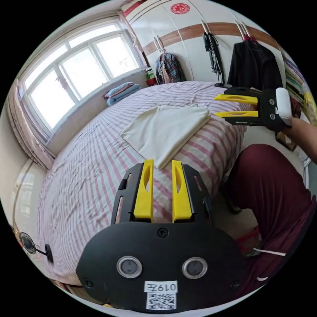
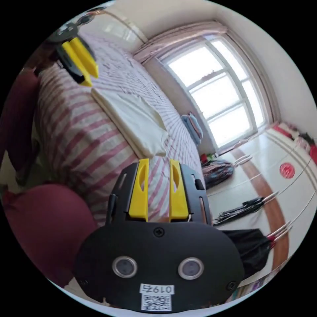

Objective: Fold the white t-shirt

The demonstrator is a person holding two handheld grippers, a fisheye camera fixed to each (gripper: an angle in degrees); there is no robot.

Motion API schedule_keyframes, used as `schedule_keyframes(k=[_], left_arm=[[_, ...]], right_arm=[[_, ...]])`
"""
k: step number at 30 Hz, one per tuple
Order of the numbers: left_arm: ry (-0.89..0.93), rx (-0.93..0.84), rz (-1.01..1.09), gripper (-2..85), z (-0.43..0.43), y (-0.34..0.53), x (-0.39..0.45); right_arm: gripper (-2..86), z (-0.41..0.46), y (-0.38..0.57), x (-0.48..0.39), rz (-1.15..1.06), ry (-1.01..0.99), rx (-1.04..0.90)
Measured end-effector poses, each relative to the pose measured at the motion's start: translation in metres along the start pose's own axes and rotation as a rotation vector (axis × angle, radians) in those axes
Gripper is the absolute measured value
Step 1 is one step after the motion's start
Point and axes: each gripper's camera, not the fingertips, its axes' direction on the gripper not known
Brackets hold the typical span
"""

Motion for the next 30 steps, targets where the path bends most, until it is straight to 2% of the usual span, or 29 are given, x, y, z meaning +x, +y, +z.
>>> schedule_keyframes(k=[1,4,12,16,22,30], left_arm=[[-0.028,-0.013,0.046,7.7,-0.004,-0.009,0.016],[-0.064,-0.053,0.154,8.3,-0.009,-0.028,0.05],[-0.139,-0.081,0.258,7.9,-0.033,-0.06,0.114],[-0.188,-0.104,0.291,6.0,-0.042,-0.076,0.143],[-0.26,-0.123,0.296,2.3,-0.051,-0.094,0.172],[-0.228,-0.115,0.309,1.2,-0.074,-0.112,0.179]], right_arm=[[9.8,-0.005,-0.007,-0.023,-0.125,0.036,0.016],[10.0,-0.011,-0.018,-0.063,-0.32,0.049,0.031],[10.2,-0.027,-0.046,-0.111,-0.548,0.147,0.09],[7.0,-0.035,-0.056,-0.137,-0.647,0.193,0.132],[1.4,-0.048,-0.061,-0.154,-0.624,0.183,0.129],[0.8,-0.063,-0.082,-0.144,-0.554,0.062,0.091]])
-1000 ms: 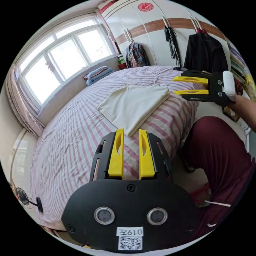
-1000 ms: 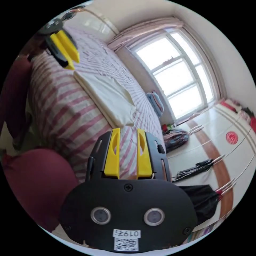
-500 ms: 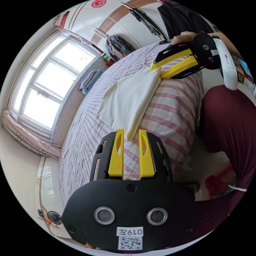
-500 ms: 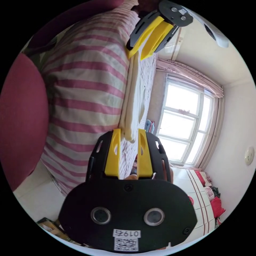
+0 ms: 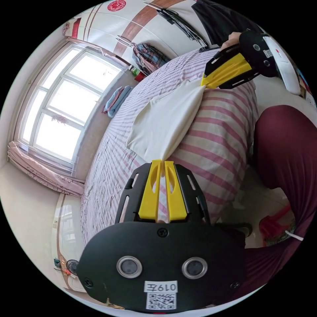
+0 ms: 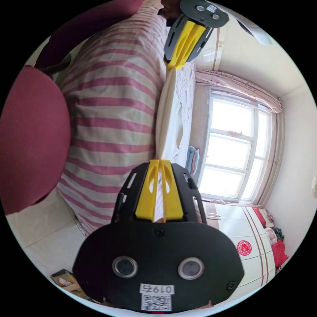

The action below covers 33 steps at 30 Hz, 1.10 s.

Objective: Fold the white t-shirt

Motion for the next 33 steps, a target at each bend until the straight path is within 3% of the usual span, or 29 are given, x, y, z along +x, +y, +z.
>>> schedule_keyframes(k=[9,17,21,25,28,33], left_arm=[[0.114,-0.008,-0.102,1.0,0.015,-0.003,-0.019],[0.15,0.003,-0.154,1.1,0.033,0.0,-0.043],[0.148,0.003,-0.157,1.2,0.046,0.003,-0.05],[0.127,0.014,-0.151,1.2,0.059,0.008,-0.06],[0.095,0.03,-0.11,1.1,0.066,0.015,-0.065],[0.035,-0.009,-0.006,1.1,0.1,0.023,-0.055]], right_arm=[[7.9,-0.005,0.004,0.012,0.134,-0.017,-0.014],[10.9,0.003,-0.001,0.003,-0.023,0.077,-0.025],[9.8,0.016,-0.002,0.006,-0.12,0.135,-0.027],[3.0,0.03,0.005,0.01,-0.195,0.209,-0.034],[1.7,0.032,0.02,0.029,-0.135,0.097,-0.031],[1.7,0.047,0.04,0.027,-0.188,0.134,-0.028]])
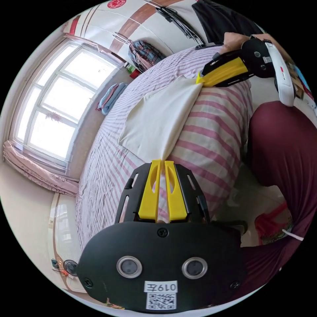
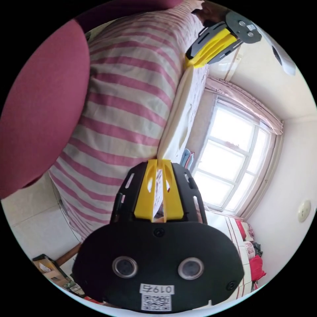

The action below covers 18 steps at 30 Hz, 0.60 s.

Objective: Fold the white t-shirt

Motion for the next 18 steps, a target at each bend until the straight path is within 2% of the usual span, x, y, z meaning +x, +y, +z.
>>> schedule_keyframes(k=[5,11,14,18], left_arm=[[0.047,0.003,-0.064,1.1,0.031,0.02,-0.034],[0.139,0.003,-0.106,1.0,0.062,0.064,-0.085],[0.251,0.069,-0.243,1.1,0.075,0.09,-0.14],[0.394,0.132,-0.519,1.3,0.121,0.105,-0.238]], right_arm=[[3.9,0.016,0.028,0.003,0.045,0.05,-0.015],[3.9,0.03,0.089,0.015,0.151,-0.024,-0.017],[3.2,0.039,0.126,0.046,0.35,-0.103,-0.024],[8.0,0.089,0.178,0.119,0.771,-0.382,-0.058]])
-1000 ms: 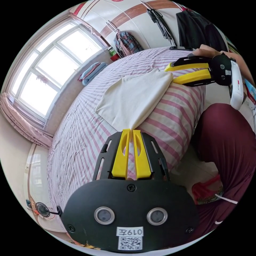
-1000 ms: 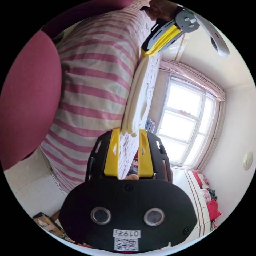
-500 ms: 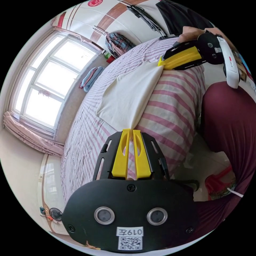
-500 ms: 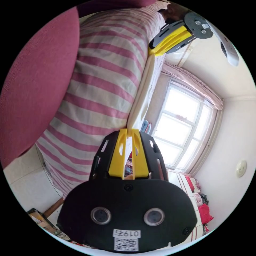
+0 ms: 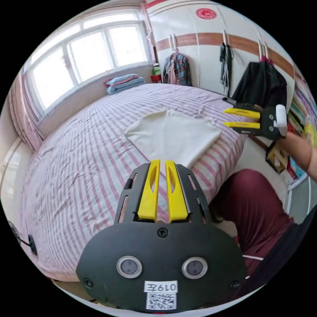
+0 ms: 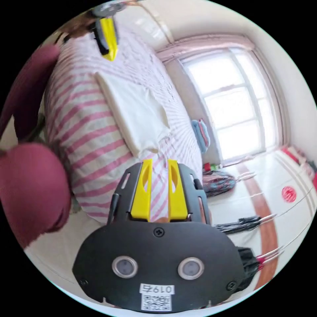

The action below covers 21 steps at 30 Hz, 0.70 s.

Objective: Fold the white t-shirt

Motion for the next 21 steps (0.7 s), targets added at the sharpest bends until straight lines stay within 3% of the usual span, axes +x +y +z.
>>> schedule_keyframes(k=[4,7,16,21], left_arm=[[0.153,0.015,-0.338,1.8,0.056,-0.045,-0.135],[0.272,-0.047,-0.529,2.5,0.115,-0.061,-0.218],[0.346,-0.079,-0.606,3.0,0.192,-0.067,-0.317],[0.31,-0.115,-0.585,3.3,0.21,-0.072,-0.34]], right_arm=[[6.3,0.044,-0.01,0.111,0.467,-0.336,0.051],[5.4,0.092,-0.014,0.176,0.672,-0.48,0.08],[5.5,0.229,-0.082,0.258,0.519,-0.806,-0.014],[3.6,0.265,-0.101,0.263,0.398,-0.837,-0.113]])
